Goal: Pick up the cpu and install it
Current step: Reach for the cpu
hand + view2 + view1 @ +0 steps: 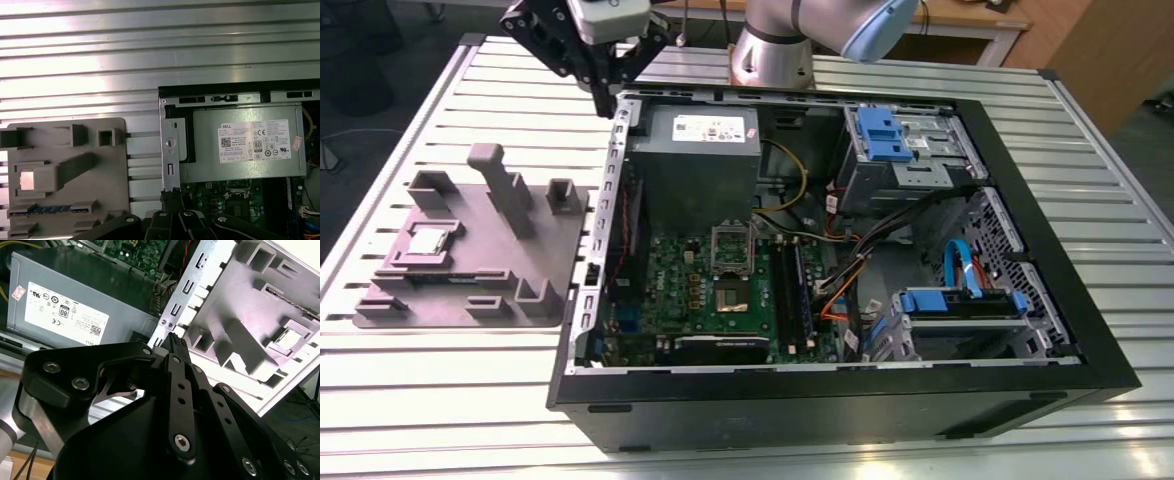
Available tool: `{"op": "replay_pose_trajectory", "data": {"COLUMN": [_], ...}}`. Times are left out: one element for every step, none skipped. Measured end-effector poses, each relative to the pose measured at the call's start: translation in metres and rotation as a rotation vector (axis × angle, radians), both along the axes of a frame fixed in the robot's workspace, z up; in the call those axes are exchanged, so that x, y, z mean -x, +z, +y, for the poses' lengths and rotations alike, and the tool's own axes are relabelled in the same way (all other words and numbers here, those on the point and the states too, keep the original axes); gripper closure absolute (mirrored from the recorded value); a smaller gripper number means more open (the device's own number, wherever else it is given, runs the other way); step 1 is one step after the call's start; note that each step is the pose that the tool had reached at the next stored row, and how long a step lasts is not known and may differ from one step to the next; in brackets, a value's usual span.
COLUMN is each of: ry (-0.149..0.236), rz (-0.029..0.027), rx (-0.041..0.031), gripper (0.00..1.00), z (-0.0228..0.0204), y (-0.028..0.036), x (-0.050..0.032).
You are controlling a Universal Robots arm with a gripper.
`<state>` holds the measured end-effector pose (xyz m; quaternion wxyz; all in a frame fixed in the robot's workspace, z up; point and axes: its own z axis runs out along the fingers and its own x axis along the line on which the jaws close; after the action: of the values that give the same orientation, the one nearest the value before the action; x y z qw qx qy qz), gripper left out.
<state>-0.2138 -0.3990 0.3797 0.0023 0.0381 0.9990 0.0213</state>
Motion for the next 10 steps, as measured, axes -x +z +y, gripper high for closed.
{"op": "replay_pose_trajectory", "data": {"ry": [0.000, 0.000, 0.000, 0.000, 0.000, 0.000, 0.000, 0.000, 0.000, 0.000], "rz": [0.0000, 0.0000, -0.0001, 0.0000, 0.0000, 0.0000, 0.0000, 0.0000, 0.0000, -0.0001], "rx": [0.0000, 0.0000, 0.0000, 0.0000, 0.0000, 0.0000, 0.0000, 0.0000, 0.0000, -0.0001], "gripper": [0.90, 0.90, 0.90, 0.90, 0.90, 0.90, 0.90, 0.90, 0.90, 0.90], "z": [0.0000, 0.0000, 0.0000, 0.0000, 0.0000, 0.0000, 0.0000, 0.0000, 0.0000, 0.0000], "y": [0.0000, -0.0001, -0.0001, 0.0000, -0.0001, -0.0001, -0.0001, -0.0001, -0.0001, -0.0001], "x": [0.0004, 0.0007, 0.0011, 0.0014, 0.0018, 0.0023, 0.0026, 0.0030, 0.0037, 0.0043]}}
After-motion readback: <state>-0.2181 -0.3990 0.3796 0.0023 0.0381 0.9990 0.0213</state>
